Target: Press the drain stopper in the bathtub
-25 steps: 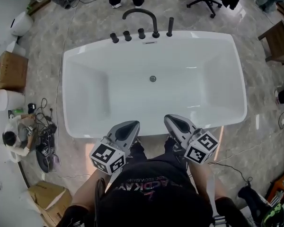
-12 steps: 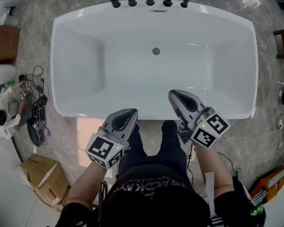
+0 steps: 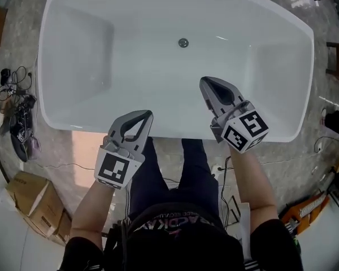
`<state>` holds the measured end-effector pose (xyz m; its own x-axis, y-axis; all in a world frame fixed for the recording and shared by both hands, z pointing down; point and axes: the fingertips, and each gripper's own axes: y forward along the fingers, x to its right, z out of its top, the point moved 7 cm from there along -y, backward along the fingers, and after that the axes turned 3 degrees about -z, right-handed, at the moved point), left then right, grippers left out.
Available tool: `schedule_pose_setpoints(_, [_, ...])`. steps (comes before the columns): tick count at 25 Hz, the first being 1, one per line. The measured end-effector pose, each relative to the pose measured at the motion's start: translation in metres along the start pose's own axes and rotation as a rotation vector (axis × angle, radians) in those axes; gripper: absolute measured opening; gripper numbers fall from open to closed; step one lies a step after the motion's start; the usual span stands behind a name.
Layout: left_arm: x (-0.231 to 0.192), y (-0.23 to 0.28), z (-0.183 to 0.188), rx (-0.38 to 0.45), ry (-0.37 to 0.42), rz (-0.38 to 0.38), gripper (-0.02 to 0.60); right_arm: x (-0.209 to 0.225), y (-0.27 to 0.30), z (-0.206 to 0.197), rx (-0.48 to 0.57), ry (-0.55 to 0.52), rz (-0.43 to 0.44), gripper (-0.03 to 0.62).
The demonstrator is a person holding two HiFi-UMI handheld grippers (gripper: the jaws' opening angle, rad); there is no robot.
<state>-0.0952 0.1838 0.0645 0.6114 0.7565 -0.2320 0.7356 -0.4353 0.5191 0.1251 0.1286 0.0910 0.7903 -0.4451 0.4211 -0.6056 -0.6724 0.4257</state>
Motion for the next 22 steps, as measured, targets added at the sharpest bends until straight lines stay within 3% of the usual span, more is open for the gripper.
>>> schedule_pose_setpoints(8, [-0.038, 0.043, -0.041, 0.047, 0.193, -0.062, 0.006, 0.045, 0.085, -0.053, -0.086, -0.084, -0.085, 0.012])
schedule_pose_setpoints(18, [-0.036, 0.078, -0.082, -0.032, 0.237, -0.094, 0.006, 0.121, 0.137, -0.125, -0.184, -0.078, -0.141, 0.012])
schedule_pose_setpoints(22, [-0.046, 0.085, -0.107, -0.062, 0.186, -0.06, 0.006, 0.149, 0.17, -0.16, -0.243, -0.099, -0.184, 0.012])
